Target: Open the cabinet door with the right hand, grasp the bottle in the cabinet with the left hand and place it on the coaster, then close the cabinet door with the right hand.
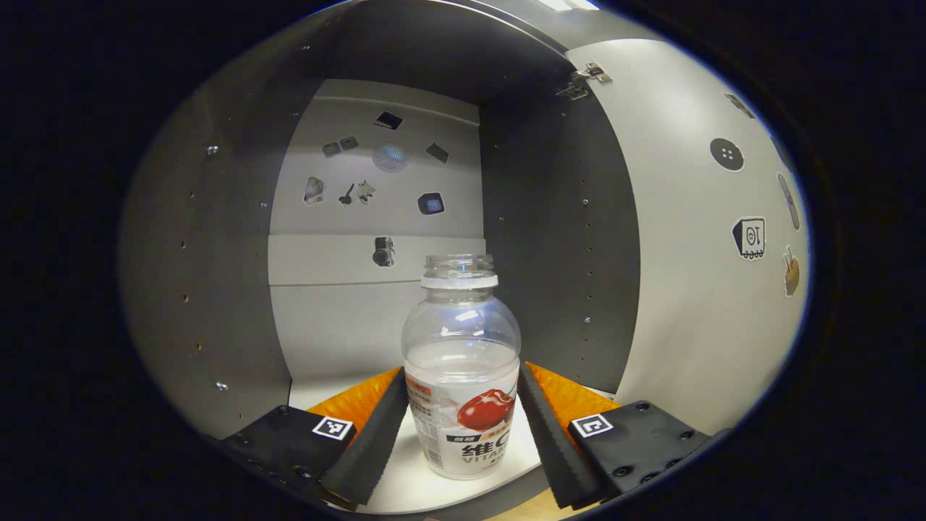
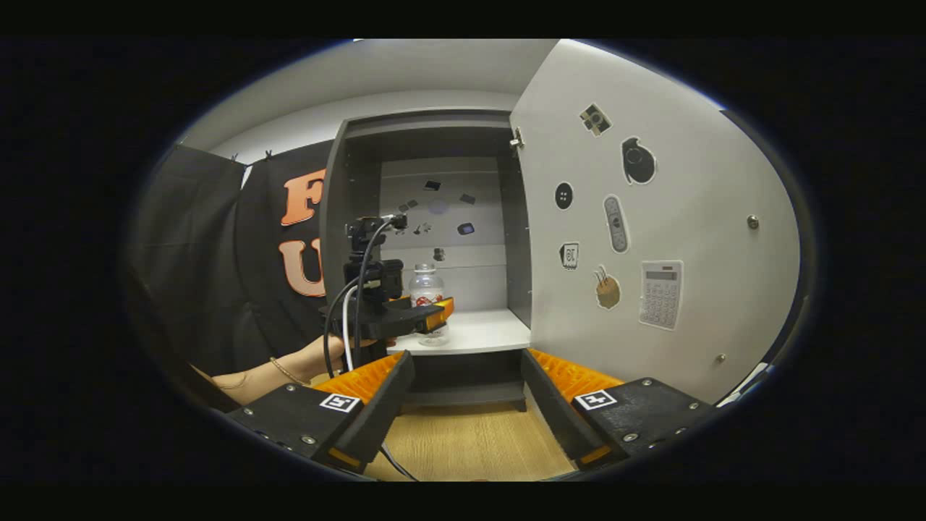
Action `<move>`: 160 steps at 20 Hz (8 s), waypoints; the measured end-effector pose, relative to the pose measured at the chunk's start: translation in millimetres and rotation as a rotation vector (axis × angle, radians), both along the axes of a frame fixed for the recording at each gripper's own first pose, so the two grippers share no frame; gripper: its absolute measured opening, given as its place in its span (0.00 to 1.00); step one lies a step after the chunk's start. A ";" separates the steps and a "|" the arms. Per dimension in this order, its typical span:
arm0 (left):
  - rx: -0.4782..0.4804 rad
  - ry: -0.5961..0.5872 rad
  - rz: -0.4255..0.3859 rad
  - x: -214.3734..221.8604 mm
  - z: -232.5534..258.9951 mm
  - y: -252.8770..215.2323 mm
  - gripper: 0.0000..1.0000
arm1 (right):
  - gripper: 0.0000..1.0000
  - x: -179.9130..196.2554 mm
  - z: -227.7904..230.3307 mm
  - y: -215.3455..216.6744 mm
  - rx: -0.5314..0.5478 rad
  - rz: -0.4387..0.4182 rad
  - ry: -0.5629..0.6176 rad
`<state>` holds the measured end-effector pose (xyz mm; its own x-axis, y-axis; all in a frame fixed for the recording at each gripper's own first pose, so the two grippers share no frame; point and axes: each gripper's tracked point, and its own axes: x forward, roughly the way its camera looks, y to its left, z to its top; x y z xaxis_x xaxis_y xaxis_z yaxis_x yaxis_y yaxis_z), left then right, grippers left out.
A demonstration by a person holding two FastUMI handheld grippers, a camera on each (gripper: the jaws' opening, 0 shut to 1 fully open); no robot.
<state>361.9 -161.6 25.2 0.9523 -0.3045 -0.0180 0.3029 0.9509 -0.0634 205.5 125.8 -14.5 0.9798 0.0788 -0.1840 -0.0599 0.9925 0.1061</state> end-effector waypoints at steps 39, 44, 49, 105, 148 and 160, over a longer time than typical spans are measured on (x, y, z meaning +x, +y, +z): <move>0.055 -0.028 0.169 -257.0 -118.6 114.9 0.82 | 0.92 -66.8 -29.9 83.0 0.013 0.106 0.008; 0.056 0.000 0.166 -280.5 -168.8 125.8 0.82 | 0.93 -74.5 -38.0 78.7 0.062 0.017 0.046; 0.079 0.036 0.152 -296.0 -226.9 131.7 0.81 | 0.92 -87.2 -45.6 70.0 0.024 -0.074 0.069; 0.054 0.125 0.194 -284.9 -291.0 124.5 0.95 | 0.93 -93.6 -92.6 102.0 0.021 0.056 0.201; -0.003 -0.048 0.287 -287.3 -8.8 121.2 0.95 | 0.93 -139.3 3.5 -173.2 -0.209 -0.387 0.052; -0.017 -0.018 0.405 -311.6 1.3 133.5 0.95 | 0.94 -114.5 34.5 -229.3 -0.193 -0.377 -0.047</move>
<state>50.3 -28.1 26.4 0.9954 0.0957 0.0017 -0.0953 0.9924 -0.0785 91.0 -103.5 19.9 0.9412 -0.3179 -0.1148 0.3105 0.9474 -0.0779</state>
